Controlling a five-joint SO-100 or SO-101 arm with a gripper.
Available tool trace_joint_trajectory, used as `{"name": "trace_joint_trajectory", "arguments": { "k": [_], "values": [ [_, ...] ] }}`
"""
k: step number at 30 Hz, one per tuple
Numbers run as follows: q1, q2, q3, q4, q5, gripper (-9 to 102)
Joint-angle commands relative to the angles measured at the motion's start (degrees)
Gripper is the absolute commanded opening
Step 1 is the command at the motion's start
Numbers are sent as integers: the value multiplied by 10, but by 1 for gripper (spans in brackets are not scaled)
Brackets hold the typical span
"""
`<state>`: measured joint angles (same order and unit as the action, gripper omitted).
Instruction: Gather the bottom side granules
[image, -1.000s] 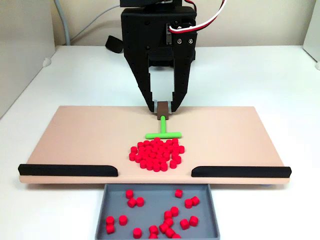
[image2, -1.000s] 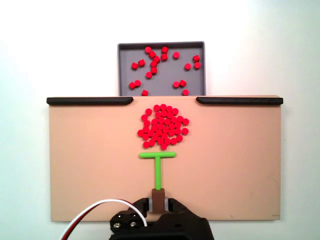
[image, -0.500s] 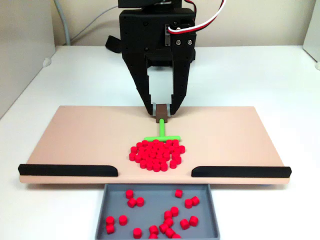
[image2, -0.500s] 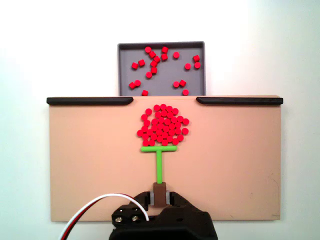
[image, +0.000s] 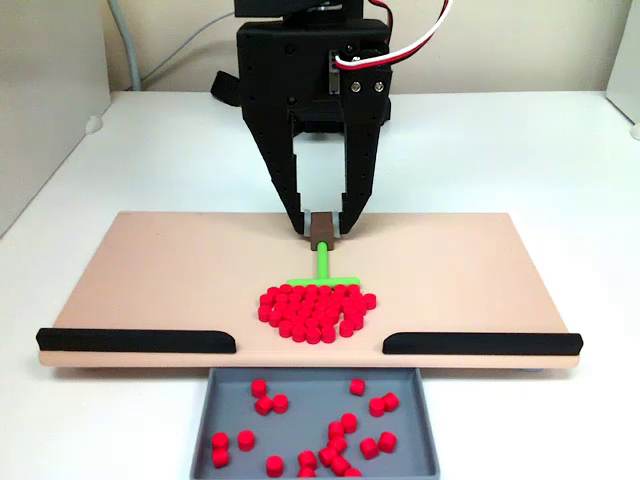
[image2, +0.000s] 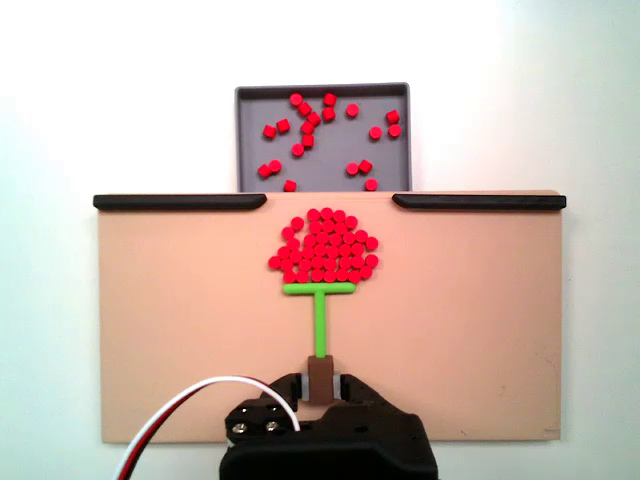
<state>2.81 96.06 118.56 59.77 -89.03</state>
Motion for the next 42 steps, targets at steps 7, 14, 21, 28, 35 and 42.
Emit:
{"name": "trace_joint_trajectory", "arguments": {
  "k": [7,14,21,28,35,42],
  "values": [
    [-2,-16,-23,-4,17,0],
    [-2,-18,-28,-4,18,0],
    [-4,-15,-40,1,26,0],
    [-11,-12,-46,3,34,0],
    [-12,17,-56,4,47,0],
    [-29,54,-95,62,73,0]
  ]
}}
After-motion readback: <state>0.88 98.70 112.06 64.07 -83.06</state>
